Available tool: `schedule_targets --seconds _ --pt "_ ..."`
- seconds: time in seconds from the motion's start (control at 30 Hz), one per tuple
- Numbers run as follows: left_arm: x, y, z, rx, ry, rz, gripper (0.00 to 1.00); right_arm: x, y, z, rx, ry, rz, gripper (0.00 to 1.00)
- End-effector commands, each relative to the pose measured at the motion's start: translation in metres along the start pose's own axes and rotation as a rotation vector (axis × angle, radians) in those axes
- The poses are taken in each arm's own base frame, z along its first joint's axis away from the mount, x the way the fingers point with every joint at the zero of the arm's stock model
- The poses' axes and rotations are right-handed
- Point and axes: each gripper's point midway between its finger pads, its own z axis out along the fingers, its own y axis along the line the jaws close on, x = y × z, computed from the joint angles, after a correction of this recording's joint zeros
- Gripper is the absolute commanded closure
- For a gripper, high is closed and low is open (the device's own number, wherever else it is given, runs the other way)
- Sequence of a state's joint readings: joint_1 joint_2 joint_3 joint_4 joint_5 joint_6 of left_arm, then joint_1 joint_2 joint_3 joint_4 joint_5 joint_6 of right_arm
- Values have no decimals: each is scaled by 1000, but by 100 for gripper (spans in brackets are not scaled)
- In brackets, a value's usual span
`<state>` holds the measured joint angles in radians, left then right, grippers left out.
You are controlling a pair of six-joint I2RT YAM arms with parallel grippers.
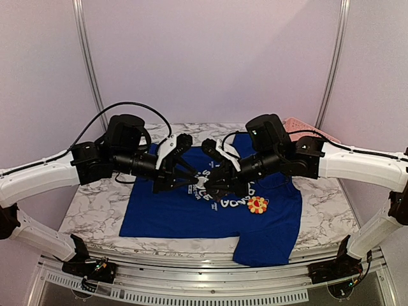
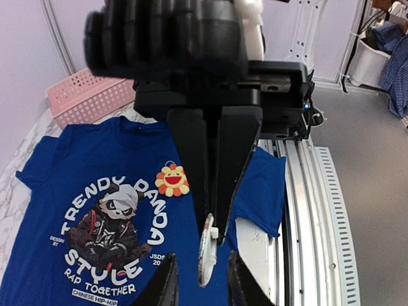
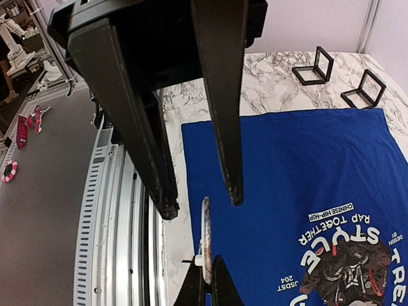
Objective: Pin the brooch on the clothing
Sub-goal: Pass from the right arm to the left, then pass from the left arm to the right
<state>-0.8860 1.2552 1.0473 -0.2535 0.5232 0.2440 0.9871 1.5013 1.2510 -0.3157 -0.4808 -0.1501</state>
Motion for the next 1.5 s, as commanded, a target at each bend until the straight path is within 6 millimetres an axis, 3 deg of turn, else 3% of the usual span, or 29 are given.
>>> schedule_targets --seconds 0.0,0.07,0.2,0.43,0.5,0.6,0.7,0.83,0.9,1.0,1.07,1.13,1.27,1.47 --pt "20 -2 9 -22 77 14 80 -1 2 0 1 24 -38 100" --pt "22 -2 10 -21 83 16 81 -3 3 -1 0 14 -42 100" --pt "26 -3 13 -17 95 18 74 -7 7 -3 -9 -4 -57 100" --pt "28 -5 17 -23 109 46 75 -14 12 -6 -22 -33 -85 100" --pt "28 -6 18 -22 108 48 79 -15 13 -8 -20 -45 -94 100" --pt "27 -5 17 -27 106 56 100 -19 13 -11 -13 -61 -109 100" --pt "19 -5 14 -37 81 62 100 -19 11 -13 8 -74 -112 98" --pt "-2 0 6 -62 -12 31 100 -4 7 -19 19 -113 -88 76" --pt "-14 2 2 -56 -71 -5 100 -4 6 -31 1 -174 -68 57" --pt "-22 2 2 -46 -126 -45 100 -17 12 -44 -12 -287 -69 43" --pt "-27 3 3 -43 -171 -64 100 -27 14 -51 -8 -374 -77 40" --pt "-33 3 4 -38 -218 -85 100 -41 14 -59 -4 -484 -62 39" --pt "-39 3 5 -25 -261 -121 100 -47 11 -56 -29 -555 6 44" --pt "-41 2 4 -19 -271 -116 100 -49 13 -43 -105 -537 45 68"
